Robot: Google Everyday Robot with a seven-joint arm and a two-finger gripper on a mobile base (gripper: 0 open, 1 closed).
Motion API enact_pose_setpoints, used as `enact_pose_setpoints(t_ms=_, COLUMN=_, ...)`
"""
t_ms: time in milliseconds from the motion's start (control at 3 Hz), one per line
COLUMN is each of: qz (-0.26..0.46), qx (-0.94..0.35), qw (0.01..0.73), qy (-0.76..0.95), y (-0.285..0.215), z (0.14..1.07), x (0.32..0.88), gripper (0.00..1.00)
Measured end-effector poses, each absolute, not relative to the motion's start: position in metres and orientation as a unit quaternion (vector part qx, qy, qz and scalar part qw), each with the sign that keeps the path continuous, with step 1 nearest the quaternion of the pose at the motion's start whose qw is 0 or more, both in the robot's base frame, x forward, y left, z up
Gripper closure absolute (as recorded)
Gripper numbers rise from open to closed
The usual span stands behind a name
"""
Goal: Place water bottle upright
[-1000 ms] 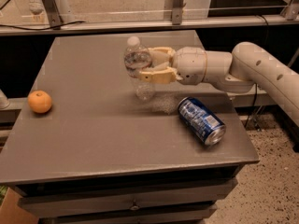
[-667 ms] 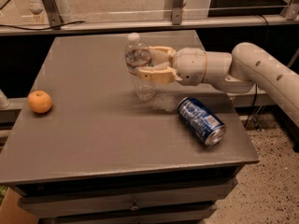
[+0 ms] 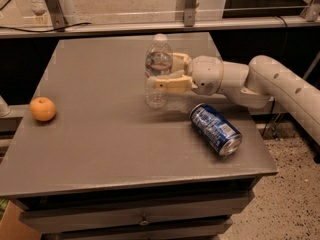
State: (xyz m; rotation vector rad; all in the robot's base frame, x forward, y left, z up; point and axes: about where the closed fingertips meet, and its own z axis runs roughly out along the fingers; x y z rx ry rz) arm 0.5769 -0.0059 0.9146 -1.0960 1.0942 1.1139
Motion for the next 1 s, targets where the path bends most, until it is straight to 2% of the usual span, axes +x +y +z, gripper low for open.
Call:
enact_pose_setpoints(t_ms=333, qz=0.479, qx=-0.459, qw=0.582, qy=0.471, y=-0.012, z=0.914, x=0.581, gripper=0.34)
enact_pose_setpoints(t_ms=667, qz=0.471, qx=-0.454, qw=0.589, qy=0.476, y=-0.025, z=0.915, x=0.586, gripper=0.11)
enact_pose_setpoints(t_ms=1000, qz=0.466, qx=-0.451, qw=0.591, qy=0.479, y=-0.034, z=0.915, x=0.588, gripper=0.00)
